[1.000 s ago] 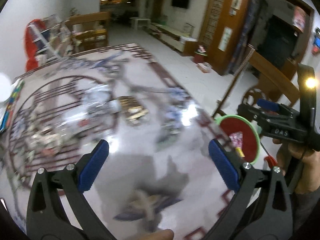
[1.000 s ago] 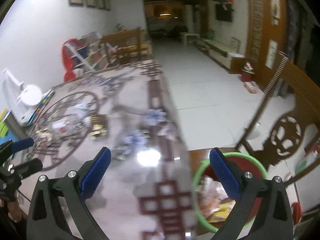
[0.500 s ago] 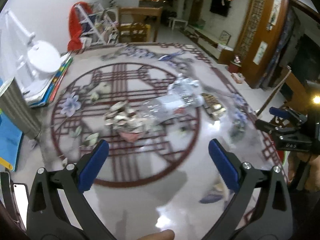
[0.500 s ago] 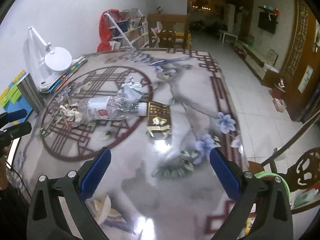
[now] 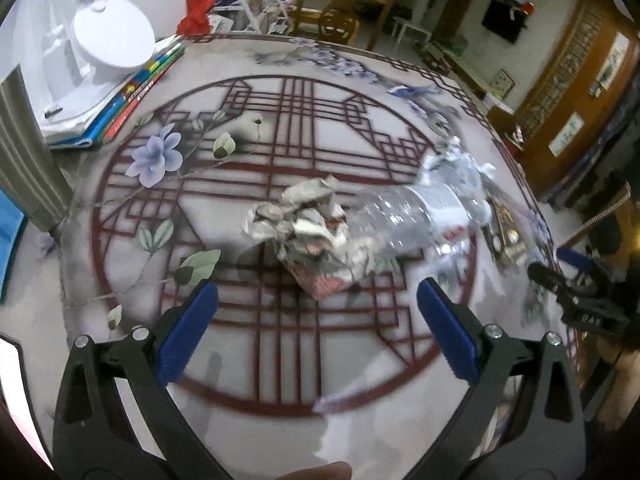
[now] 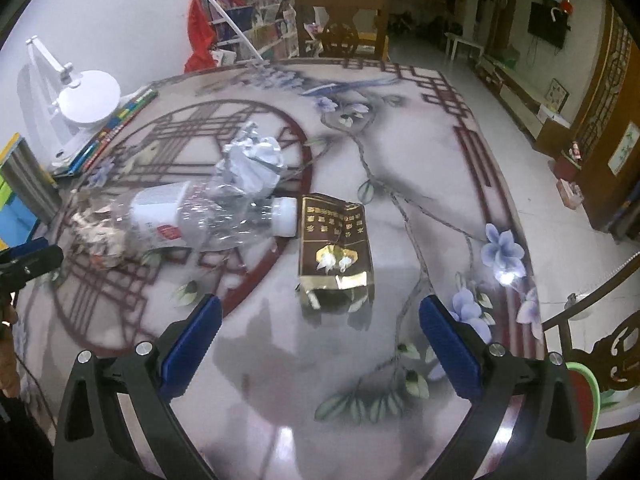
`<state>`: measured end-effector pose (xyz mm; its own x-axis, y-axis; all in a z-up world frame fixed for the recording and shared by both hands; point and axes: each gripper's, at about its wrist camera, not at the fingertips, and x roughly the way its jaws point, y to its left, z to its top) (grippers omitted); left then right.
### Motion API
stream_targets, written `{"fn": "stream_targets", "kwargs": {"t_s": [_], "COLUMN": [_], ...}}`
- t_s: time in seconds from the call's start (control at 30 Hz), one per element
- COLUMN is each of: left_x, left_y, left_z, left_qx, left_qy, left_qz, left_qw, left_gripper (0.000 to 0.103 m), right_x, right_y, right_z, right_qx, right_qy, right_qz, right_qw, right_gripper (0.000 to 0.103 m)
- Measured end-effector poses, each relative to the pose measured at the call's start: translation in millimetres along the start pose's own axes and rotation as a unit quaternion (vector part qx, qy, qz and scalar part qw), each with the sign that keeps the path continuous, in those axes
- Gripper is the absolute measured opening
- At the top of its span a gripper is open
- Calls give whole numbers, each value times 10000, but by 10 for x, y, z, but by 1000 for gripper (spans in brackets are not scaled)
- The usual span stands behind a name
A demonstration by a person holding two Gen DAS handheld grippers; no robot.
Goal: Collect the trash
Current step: 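Move both open tools to the plastic bottle and gold box on the table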
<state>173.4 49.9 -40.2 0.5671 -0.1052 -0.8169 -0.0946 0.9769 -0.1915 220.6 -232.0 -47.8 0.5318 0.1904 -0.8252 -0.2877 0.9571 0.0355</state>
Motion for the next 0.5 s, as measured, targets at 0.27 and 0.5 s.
{"fn": "stream_targets", "kwargs": {"t_s": [0.27, 0.5], "left_x": [229, 416], "left_y": [193, 226], "left_z": [180, 175], "left_qx": [-661, -659], "left_qy": [-121, -101], "left_qz": [63, 159], "left_qw": [9977, 9977], "left_gripper": [97, 97], "right_x": [320, 527], "right_y": [-101, -138], "right_z": [144, 202], "right_qx": [158, 156], "right_qy": [51, 149], "right_qz": [10, -55], "right_qw": [9999, 9998], "right_gripper": [95, 95]}}
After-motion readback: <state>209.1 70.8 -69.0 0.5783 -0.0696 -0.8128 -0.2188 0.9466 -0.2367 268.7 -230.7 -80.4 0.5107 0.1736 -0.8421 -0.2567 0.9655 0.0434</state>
